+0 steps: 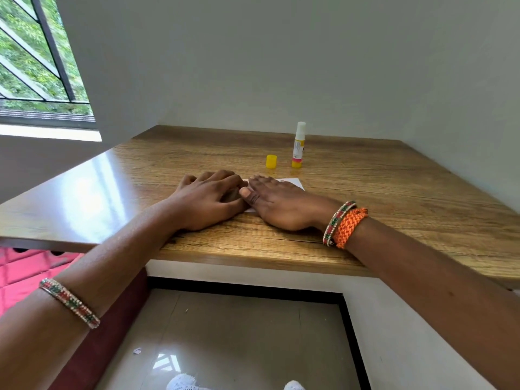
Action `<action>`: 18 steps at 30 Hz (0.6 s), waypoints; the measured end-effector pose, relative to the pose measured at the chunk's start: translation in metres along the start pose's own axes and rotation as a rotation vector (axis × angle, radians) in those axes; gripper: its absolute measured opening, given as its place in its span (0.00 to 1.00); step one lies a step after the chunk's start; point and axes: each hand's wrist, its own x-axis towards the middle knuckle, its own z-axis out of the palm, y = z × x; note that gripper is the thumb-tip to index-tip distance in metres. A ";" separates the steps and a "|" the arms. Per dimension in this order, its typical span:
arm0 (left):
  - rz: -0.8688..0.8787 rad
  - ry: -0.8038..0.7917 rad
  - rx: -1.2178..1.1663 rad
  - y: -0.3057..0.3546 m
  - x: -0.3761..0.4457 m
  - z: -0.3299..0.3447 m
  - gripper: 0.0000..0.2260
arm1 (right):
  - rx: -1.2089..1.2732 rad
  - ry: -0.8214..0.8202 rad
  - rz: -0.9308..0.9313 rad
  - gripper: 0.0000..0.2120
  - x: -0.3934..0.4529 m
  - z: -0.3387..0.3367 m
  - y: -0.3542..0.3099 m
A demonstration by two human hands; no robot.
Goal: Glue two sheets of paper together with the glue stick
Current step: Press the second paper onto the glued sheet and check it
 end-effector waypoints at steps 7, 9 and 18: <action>-0.017 -0.037 -0.010 0.001 0.001 -0.002 0.41 | -0.069 0.008 0.066 0.32 -0.012 -0.005 0.013; -0.026 -0.048 -0.015 0.001 0.001 -0.003 0.40 | -0.085 -0.002 0.090 0.32 -0.014 -0.007 0.018; -0.033 -0.053 -0.011 0.001 0.001 -0.003 0.32 | -0.163 0.007 0.231 0.34 -0.023 -0.009 0.025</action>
